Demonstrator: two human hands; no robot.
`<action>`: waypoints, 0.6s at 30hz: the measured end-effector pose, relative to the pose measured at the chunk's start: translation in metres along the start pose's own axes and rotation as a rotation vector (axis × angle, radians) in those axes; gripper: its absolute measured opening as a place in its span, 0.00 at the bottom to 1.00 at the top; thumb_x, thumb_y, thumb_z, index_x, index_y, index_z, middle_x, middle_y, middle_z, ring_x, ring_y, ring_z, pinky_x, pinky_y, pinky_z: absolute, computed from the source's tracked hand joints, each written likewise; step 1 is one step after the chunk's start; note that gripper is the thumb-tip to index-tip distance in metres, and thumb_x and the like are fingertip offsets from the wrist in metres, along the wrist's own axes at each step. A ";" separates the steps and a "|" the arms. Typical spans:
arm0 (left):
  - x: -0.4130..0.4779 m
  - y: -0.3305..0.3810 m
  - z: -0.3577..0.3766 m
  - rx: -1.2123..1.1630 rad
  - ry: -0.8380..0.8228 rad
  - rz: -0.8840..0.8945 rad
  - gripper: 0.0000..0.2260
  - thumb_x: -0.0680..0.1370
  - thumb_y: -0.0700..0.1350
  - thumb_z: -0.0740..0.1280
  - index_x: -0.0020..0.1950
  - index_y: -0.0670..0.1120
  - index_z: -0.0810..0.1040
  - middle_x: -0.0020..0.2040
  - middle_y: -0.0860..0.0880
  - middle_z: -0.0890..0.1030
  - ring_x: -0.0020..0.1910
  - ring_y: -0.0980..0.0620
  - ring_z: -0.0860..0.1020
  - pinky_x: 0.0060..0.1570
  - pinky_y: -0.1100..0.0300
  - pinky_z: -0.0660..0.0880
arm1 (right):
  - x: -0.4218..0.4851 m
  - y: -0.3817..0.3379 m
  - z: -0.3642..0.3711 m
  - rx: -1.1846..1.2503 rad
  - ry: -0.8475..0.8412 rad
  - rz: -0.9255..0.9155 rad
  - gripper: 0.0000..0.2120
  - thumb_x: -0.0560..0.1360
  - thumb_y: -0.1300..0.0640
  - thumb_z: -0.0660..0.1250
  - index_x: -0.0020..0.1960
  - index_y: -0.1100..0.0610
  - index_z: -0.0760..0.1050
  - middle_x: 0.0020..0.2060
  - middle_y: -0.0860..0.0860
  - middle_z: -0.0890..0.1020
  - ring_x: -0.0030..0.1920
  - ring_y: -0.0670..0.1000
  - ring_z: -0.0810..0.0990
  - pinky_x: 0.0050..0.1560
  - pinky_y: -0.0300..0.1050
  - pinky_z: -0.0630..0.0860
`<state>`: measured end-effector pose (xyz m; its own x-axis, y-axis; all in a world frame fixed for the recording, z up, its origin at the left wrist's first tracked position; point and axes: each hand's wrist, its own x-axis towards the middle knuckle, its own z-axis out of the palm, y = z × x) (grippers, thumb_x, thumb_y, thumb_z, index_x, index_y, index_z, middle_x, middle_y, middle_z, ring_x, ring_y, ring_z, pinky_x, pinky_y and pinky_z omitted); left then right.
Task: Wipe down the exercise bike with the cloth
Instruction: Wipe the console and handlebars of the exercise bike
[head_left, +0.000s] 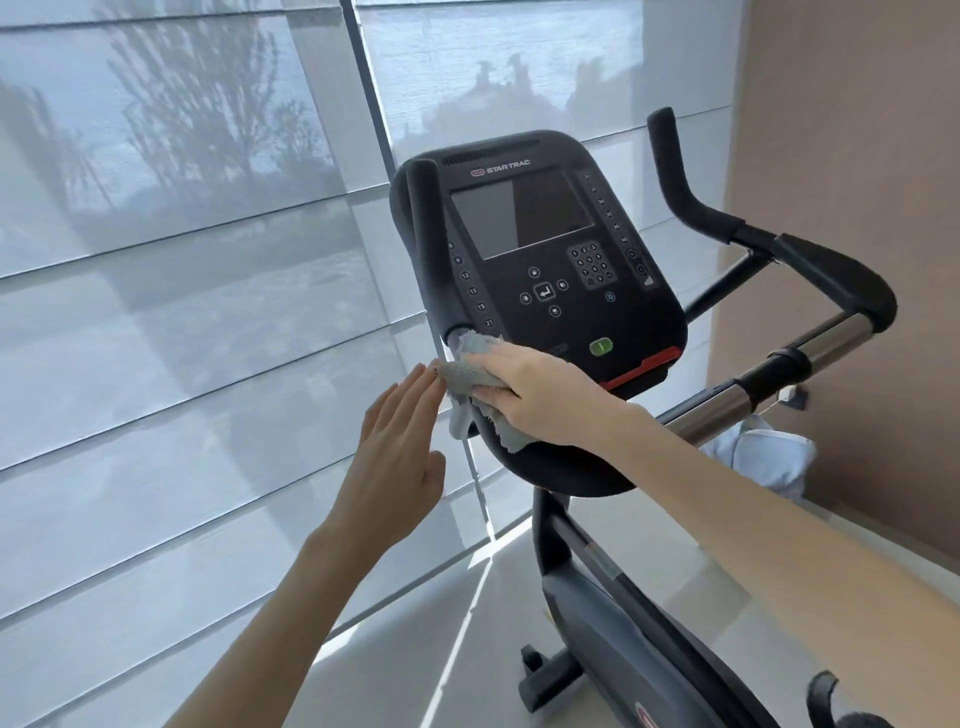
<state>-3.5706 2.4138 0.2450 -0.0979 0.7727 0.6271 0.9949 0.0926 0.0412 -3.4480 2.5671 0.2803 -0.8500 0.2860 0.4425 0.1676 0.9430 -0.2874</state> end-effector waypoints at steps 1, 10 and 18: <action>0.000 -0.003 0.000 0.003 -0.003 -0.011 0.34 0.66 0.28 0.63 0.72 0.36 0.63 0.73 0.41 0.64 0.74 0.44 0.60 0.71 0.45 0.59 | 0.004 0.000 0.002 0.028 -0.062 0.039 0.18 0.80 0.50 0.57 0.69 0.50 0.67 0.65 0.51 0.72 0.62 0.55 0.72 0.61 0.56 0.70; 0.013 -0.007 0.003 -0.025 -0.033 0.056 0.31 0.71 0.34 0.62 0.74 0.40 0.62 0.75 0.46 0.62 0.74 0.50 0.58 0.73 0.53 0.52 | -0.042 0.014 -0.004 0.014 -0.034 0.057 0.21 0.80 0.55 0.58 0.73 0.50 0.63 0.72 0.48 0.65 0.67 0.54 0.70 0.64 0.53 0.68; 0.011 0.008 0.026 -0.051 -0.096 0.098 0.36 0.68 0.29 0.65 0.75 0.41 0.60 0.75 0.46 0.61 0.74 0.48 0.60 0.72 0.46 0.57 | -0.115 0.024 -0.011 -0.080 0.037 0.047 0.23 0.76 0.58 0.64 0.71 0.53 0.67 0.65 0.50 0.74 0.62 0.51 0.74 0.61 0.47 0.73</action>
<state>-3.5641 2.4394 0.2321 0.0004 0.8331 0.5531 0.9996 -0.0164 0.0240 -3.3405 2.5588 0.2312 -0.8215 0.3350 0.4615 0.2478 0.9386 -0.2401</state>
